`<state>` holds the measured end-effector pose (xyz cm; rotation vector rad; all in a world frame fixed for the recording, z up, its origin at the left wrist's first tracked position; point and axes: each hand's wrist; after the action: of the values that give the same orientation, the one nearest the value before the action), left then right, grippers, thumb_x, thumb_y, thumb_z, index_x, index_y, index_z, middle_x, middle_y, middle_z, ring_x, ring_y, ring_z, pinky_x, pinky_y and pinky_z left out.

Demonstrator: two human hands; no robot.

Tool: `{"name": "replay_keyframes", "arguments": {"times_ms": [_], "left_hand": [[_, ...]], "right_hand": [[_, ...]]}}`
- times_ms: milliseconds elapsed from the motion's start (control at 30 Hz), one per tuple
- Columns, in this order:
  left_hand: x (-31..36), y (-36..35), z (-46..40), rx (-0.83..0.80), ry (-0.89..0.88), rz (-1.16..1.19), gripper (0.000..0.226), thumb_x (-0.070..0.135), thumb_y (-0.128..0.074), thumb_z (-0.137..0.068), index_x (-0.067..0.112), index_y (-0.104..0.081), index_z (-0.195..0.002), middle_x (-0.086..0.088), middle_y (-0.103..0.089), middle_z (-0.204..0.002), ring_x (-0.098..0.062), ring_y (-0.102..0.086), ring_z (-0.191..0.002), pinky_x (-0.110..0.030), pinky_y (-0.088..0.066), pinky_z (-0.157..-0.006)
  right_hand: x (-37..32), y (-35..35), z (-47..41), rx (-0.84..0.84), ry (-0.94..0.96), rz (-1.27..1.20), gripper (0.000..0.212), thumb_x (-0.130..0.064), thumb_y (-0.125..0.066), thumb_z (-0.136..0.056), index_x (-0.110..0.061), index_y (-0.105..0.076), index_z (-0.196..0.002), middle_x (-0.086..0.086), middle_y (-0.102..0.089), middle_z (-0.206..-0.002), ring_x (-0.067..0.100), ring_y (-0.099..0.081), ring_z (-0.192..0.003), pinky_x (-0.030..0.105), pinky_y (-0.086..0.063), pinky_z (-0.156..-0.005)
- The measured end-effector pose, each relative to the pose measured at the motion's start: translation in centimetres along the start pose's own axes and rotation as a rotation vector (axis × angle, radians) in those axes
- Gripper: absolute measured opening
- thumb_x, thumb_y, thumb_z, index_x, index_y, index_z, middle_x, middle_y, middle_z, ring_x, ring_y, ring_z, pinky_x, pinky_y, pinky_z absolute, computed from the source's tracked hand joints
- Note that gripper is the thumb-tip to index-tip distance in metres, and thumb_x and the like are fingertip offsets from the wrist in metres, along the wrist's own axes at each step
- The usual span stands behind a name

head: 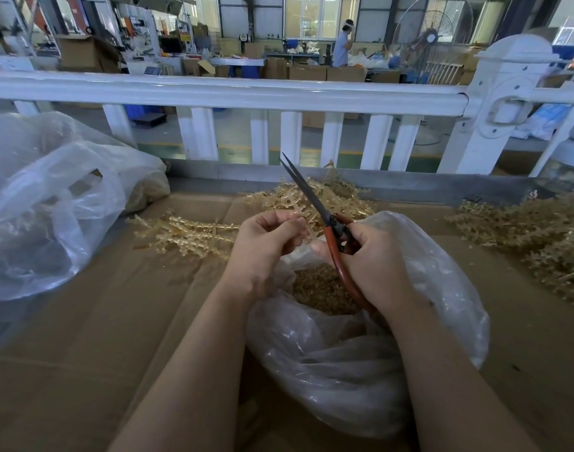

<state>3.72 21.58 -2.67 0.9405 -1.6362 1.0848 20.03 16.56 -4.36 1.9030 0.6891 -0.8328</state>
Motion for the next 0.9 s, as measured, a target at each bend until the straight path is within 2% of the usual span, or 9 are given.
{"name": "replay_keyframes", "arguments": {"times_ms": [67,100,267,400,500,767,900], "left_hand": [[0.07,0.17,-0.08,0.045,0.003,0.035,0.014,0.002,-0.065,-0.09,0.009,-0.067,-0.078,-0.002,-0.063,-0.067,-0.007,-0.053,-0.056,-0.017,-0.048,-0.058],[0.08,0.27,-0.14,0.059,-0.005,0.041,0.016,0.004,-0.065,-0.091,0.011,-0.067,-0.076,-0.001,-0.063,-0.068,-0.007,-0.053,-0.057,-0.017,-0.048,-0.059],[0.19,0.61,-0.28,0.046,-0.047,0.122,0.032,0.008,-0.063,-0.093,0.021,-0.062,-0.064,-0.004,-0.055,-0.071,-0.008,-0.048,-0.057,-0.023,-0.045,-0.066],[0.36,0.81,-0.32,0.003,-0.036,0.164,0.029,0.007,-0.062,-0.092,0.023,-0.065,-0.068,0.004,-0.055,-0.064,-0.007,-0.048,-0.059,-0.023,-0.045,-0.069],[0.39,0.93,-0.23,-0.015,-0.046,0.152,0.03,0.005,-0.06,-0.092,0.023,-0.066,-0.069,0.004,-0.054,-0.063,-0.009,-0.048,-0.061,-0.023,-0.045,-0.069],[0.5,0.94,0.04,-0.051,-0.057,0.137,0.025,0.005,-0.063,-0.089,0.021,-0.068,-0.07,0.0,-0.054,-0.067,-0.01,-0.049,-0.064,-0.024,-0.046,-0.071],[0.43,0.72,0.09,-0.054,-0.056,0.142,0.02,0.007,-0.065,-0.086,0.02,-0.069,-0.071,0.0,-0.055,-0.068,-0.01,-0.049,-0.066,-0.024,-0.046,-0.073]], "right_hand": [[0.04,0.11,0.11,-0.014,0.002,0.043,0.063,-0.082,-0.066,-0.061,-0.031,-0.073,-0.097,-0.018,-0.071,-0.079,0.0,-0.066,-0.077,0.026,-0.056,-0.07],[0.05,0.15,0.16,-0.017,0.011,0.079,0.066,-0.085,-0.063,-0.059,-0.033,-0.071,-0.098,-0.019,-0.07,-0.081,-0.002,-0.064,-0.078,0.022,-0.053,-0.068],[0.21,0.27,0.26,-0.009,0.059,0.207,0.066,-0.09,-0.052,-0.062,-0.036,-0.065,-0.098,-0.023,-0.065,-0.081,-0.004,-0.06,-0.077,0.021,-0.05,-0.068],[0.17,0.32,0.42,0.001,0.125,0.275,0.064,-0.09,-0.048,-0.067,-0.039,-0.06,-0.103,-0.029,-0.057,-0.081,-0.01,-0.053,-0.076,0.013,-0.043,-0.065],[0.13,0.35,0.42,0.018,0.155,0.333,0.064,-0.091,-0.046,-0.069,-0.038,-0.059,-0.102,-0.03,-0.054,-0.08,-0.012,-0.05,-0.074,0.01,-0.036,-0.061],[0.0,0.52,0.5,0.104,0.206,0.432,0.059,-0.089,-0.048,-0.071,-0.031,-0.055,-0.082,-0.022,-0.053,-0.069,-0.007,-0.05,-0.065,0.014,-0.038,-0.054],[-0.05,0.4,0.42,0.128,0.2,0.462,0.068,-0.093,-0.042,-0.068,-0.028,-0.058,-0.08,-0.019,-0.057,-0.068,-0.002,-0.053,-0.064,0.019,-0.048,-0.057]]}}
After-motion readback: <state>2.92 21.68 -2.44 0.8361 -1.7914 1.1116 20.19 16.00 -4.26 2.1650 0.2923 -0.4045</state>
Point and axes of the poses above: each hand's wrist, its own z-axis away from the middle knuckle, its own y-axis out of the back of the hand, x = y × z
